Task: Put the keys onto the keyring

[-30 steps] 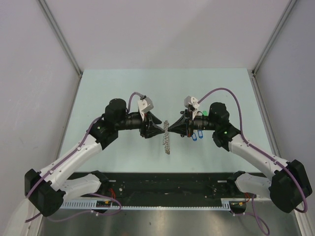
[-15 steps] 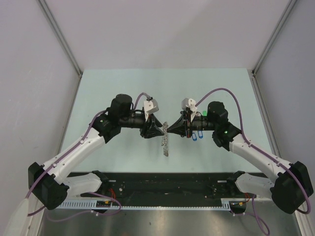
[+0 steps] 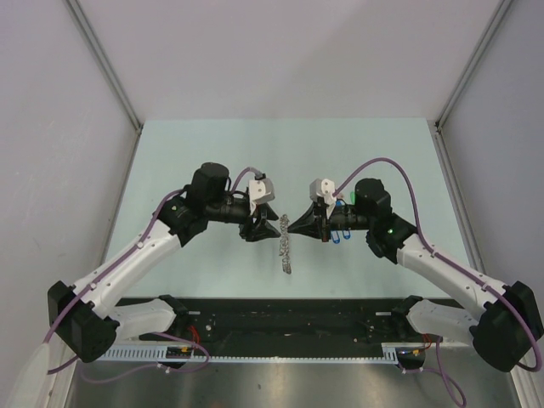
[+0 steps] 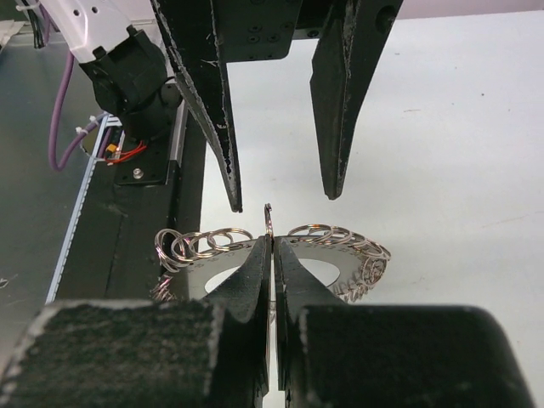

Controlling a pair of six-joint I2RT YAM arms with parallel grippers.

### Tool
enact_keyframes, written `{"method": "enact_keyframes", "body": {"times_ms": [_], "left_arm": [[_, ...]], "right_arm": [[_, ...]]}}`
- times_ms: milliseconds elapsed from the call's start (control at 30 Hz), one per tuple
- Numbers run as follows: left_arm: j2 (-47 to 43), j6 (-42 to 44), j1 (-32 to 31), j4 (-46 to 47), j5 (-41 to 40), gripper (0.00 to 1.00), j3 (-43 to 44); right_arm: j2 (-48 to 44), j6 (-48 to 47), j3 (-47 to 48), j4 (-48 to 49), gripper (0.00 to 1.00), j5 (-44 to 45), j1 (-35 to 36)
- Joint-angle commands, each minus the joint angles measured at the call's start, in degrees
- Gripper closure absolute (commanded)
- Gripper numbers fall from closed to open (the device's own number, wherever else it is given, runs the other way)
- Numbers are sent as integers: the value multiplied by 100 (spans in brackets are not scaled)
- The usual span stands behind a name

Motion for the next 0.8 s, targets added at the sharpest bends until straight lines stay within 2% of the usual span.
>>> {"method": "enact_keyframes", "body": {"times_ms": [0, 267, 767], "left_arm": [[-155, 371, -25, 171, 365, 47, 42], [-305, 300, -34, 515, 427, 51, -222], [-129, 555, -218, 234, 181, 67, 32]], "right_arm": [[-236, -367, 349, 50, 100, 183, 113], [-306, -525, 455, -135, 100, 420, 227], [-245, -824, 657, -592, 100, 869, 421]]}}
